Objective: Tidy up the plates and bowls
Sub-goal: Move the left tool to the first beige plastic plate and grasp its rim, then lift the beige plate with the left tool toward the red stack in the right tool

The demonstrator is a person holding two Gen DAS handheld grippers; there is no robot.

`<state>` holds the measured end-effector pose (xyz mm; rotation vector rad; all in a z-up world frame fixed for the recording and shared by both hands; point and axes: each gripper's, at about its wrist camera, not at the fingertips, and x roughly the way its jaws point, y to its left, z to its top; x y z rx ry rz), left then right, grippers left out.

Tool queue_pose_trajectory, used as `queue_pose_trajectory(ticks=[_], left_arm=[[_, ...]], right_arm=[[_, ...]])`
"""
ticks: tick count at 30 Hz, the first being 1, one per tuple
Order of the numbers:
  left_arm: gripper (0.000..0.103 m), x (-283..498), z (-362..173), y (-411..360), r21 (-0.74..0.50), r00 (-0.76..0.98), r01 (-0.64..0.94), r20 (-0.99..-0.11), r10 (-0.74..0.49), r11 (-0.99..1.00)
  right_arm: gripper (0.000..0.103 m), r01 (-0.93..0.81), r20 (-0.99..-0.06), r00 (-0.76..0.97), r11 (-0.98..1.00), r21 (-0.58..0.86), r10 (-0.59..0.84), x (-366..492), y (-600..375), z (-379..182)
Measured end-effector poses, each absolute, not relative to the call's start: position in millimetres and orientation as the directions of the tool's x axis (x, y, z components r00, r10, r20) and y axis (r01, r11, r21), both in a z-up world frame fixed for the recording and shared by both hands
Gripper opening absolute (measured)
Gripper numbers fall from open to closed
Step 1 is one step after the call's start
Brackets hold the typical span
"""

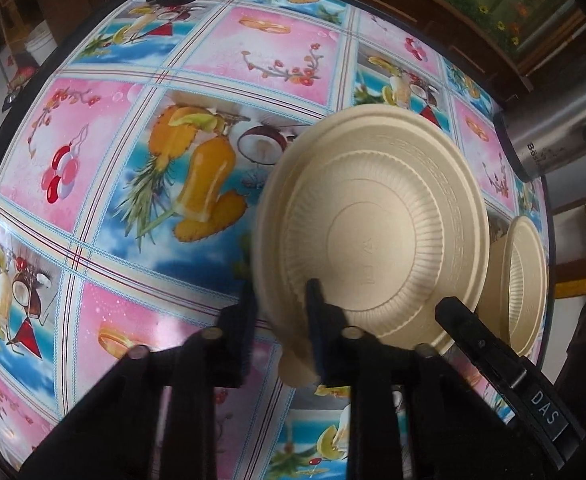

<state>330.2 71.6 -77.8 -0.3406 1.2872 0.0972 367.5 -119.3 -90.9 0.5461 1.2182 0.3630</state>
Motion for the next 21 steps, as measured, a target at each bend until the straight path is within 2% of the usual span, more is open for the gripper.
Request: queue_pose_trajectory(ticks=[21], left_arm=[[0.016,246.0,-24.1,59.5,-0.174,0.353,-0.224,-0.932,-0.086,0.959]], right_arm=[[0.011,-0.080,-0.745,0.350,0.811,0.580,0.567,290.3,-132.3,-41.6]])
